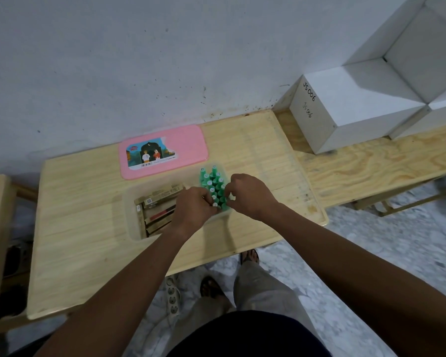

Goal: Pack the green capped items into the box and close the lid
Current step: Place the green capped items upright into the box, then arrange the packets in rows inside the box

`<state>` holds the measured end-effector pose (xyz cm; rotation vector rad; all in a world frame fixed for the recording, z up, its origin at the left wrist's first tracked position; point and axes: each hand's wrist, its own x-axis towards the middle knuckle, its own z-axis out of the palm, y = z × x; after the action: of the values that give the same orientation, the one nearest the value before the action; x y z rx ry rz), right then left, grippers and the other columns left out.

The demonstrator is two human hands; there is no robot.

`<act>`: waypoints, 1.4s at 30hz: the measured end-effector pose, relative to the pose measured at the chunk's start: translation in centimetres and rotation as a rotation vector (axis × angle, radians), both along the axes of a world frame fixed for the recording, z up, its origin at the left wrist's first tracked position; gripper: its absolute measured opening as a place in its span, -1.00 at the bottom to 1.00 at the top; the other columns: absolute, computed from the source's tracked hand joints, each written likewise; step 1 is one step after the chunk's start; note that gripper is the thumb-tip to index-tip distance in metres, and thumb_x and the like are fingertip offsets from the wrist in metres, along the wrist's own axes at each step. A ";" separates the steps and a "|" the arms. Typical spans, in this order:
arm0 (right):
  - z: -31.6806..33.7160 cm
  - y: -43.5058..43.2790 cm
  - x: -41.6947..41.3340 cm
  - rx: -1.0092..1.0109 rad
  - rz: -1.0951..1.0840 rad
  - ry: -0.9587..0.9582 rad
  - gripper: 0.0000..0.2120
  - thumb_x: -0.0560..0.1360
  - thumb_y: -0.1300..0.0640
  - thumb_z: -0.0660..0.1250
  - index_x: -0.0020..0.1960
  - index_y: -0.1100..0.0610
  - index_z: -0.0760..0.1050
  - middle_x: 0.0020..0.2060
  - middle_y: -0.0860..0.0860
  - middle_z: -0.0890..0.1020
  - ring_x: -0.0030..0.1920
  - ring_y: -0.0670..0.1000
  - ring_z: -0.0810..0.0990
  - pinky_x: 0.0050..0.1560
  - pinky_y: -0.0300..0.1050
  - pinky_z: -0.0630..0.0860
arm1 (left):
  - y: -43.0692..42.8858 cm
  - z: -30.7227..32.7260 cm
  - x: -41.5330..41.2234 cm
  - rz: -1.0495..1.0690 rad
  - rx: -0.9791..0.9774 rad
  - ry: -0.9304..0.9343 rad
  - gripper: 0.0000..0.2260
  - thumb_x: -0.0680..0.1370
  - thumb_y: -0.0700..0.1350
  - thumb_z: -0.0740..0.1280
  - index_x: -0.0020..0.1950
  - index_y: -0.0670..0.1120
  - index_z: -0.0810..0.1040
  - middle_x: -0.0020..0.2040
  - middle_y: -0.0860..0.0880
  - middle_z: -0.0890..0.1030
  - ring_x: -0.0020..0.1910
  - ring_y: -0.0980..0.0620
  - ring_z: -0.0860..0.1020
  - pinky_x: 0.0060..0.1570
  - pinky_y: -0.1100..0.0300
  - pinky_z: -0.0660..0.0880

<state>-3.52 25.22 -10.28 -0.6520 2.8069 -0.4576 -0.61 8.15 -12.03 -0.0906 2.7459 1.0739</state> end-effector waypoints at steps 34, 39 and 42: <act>1.3 -8.0 -0.4 -0.158 0.012 -0.070 -0.81 0.40 0.06 0.47 0.01 0.04 0.67 -0.06 -0.01 0.68 -0.05 0.02 0.62 -0.08 -0.12 0.52 | -10.7 0.5 3.4 0.194 -0.263 0.317 -0.78 0.37 -0.20 0.43 0.00 -0.04 0.69 0.03 -0.05 0.68 0.08 -0.12 0.57 0.02 0.04 0.55; 0.2 -11.8 -0.6 -0.136 0.101 -0.071 -0.77 0.43 0.10 0.42 0.08 0.07 0.65 0.01 0.03 0.68 0.04 0.09 0.60 0.04 -0.01 0.55 | -14.0 -1.2 4.4 0.384 -0.179 0.384 -0.67 0.46 -0.24 0.41 0.22 -0.10 0.61 0.23 -0.10 0.60 0.22 -0.11 0.52 0.22 0.01 0.47; -0.5 -13.7 -0.7 -0.082 0.145 -0.106 -0.74 0.45 0.09 0.38 0.13 0.05 0.64 0.07 0.05 0.66 0.10 0.12 0.57 0.07 0.02 0.54 | -15.0 -2.2 5.1 0.508 0.002 0.301 -0.74 0.57 -0.17 0.35 0.26 -0.07 0.61 0.10 -0.09 0.69 -0.07 -0.04 0.66 -0.02 0.12 0.55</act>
<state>-4.25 11.51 -10.79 -0.8168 2.6313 -0.5647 4.47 -6.84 -14.18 -0.7155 3.0778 1.2967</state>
